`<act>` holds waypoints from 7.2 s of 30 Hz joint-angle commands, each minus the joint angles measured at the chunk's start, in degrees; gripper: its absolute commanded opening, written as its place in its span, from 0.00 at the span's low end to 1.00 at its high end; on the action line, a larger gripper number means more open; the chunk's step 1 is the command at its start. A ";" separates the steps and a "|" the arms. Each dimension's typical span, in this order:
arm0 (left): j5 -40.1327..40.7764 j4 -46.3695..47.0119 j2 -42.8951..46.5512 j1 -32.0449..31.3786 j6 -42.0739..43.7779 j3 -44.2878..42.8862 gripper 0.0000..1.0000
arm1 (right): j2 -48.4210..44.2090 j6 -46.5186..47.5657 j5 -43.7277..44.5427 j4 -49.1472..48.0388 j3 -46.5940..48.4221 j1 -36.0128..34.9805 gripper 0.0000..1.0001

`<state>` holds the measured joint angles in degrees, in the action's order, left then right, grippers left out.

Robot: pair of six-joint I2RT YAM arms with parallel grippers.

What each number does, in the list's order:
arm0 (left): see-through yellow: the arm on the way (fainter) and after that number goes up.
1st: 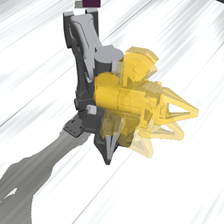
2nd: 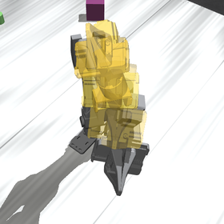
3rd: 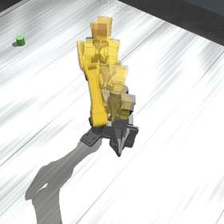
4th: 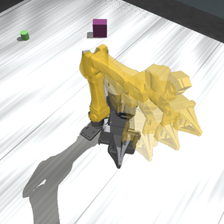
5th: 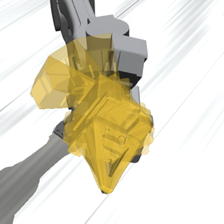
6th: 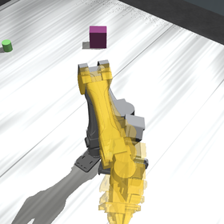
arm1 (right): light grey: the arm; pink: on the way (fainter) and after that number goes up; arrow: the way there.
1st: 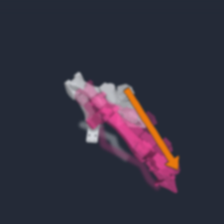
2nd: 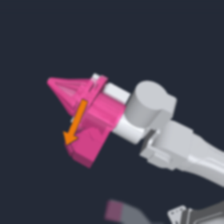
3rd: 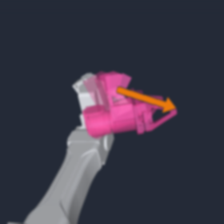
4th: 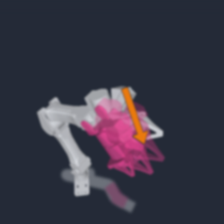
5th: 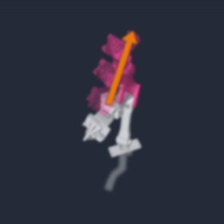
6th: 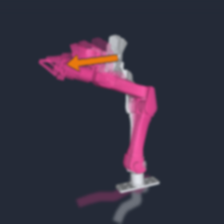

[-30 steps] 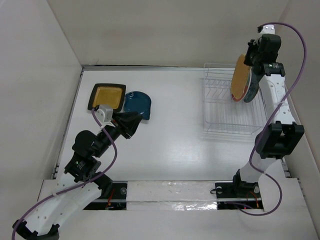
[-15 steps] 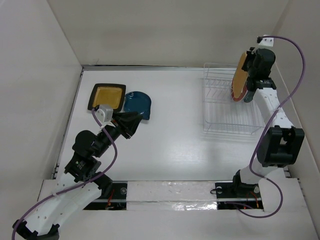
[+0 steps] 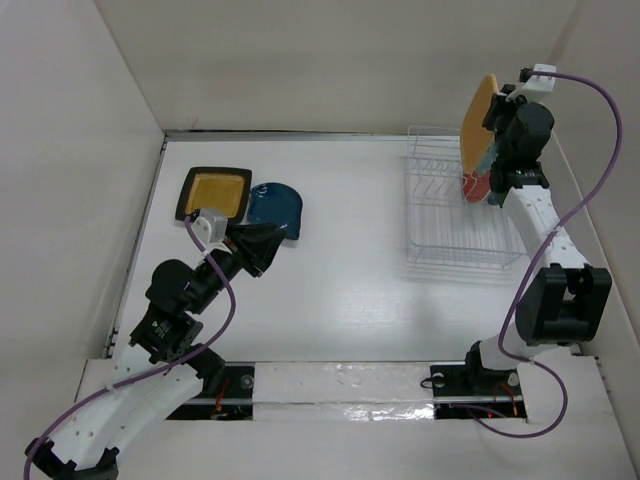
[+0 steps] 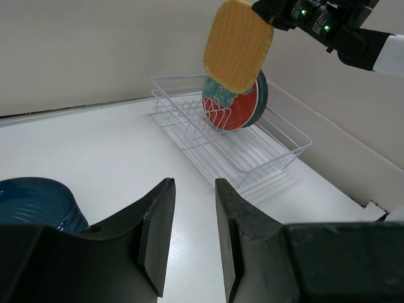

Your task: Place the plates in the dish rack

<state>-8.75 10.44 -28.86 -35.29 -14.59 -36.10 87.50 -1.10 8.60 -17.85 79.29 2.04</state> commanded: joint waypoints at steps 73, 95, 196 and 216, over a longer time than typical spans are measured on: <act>-0.38 2.31 0.74 -0.31 0.44 -0.73 0.09 | 34.56 -45.12 -1.22 -7.38 0.95 -41.86 0.60; -0.03 2.22 1.44 -0.31 0.53 -0.82 0.12 | 47.16 -50.84 -5.09 -5.87 11.34 -40.19 0.00; -0.21 2.48 2.41 -0.31 0.09 -0.64 0.13 | 30.35 36.33 51.78 -41.20 -9.50 -20.23 0.00; -1.09 2.75 2.06 -0.31 -0.70 -0.55 0.13 | 22.89 7.70 38.51 4.39 -4.66 -16.28 0.00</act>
<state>-8.99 10.44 -26.61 -35.29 -14.72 -36.10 109.62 16.86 52.25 -27.73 75.61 -13.67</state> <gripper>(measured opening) 0.135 0.134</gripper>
